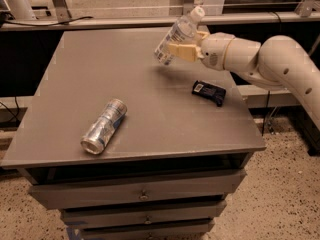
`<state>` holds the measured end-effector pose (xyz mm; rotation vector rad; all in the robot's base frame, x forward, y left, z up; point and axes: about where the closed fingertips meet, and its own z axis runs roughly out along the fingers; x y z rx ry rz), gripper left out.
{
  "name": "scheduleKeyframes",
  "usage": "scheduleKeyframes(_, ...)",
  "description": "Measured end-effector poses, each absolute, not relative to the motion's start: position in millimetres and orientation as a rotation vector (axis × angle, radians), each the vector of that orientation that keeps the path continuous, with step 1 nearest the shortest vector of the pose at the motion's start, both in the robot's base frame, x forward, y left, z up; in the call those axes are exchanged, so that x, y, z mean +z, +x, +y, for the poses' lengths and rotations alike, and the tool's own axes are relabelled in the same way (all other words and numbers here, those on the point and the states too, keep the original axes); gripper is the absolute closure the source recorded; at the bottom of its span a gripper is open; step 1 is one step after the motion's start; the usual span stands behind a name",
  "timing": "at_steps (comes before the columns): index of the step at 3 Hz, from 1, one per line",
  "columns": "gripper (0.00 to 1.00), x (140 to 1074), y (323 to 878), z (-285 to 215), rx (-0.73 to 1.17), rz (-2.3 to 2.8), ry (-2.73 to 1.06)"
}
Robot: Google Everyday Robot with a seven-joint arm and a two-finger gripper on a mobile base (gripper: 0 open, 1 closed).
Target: Place blue plastic bottle upright
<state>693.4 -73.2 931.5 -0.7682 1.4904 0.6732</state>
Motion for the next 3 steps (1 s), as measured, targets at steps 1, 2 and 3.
scheduleKeyframes(1,1.00,943.4,696.2,-80.7,0.675,1.558,-0.846)
scheduleKeyframes(2,1.00,941.9,695.4,-83.0,0.659,1.654,-0.950)
scheduleKeyframes(3,1.00,935.5,695.3,-82.5,0.643,1.730,-1.047)
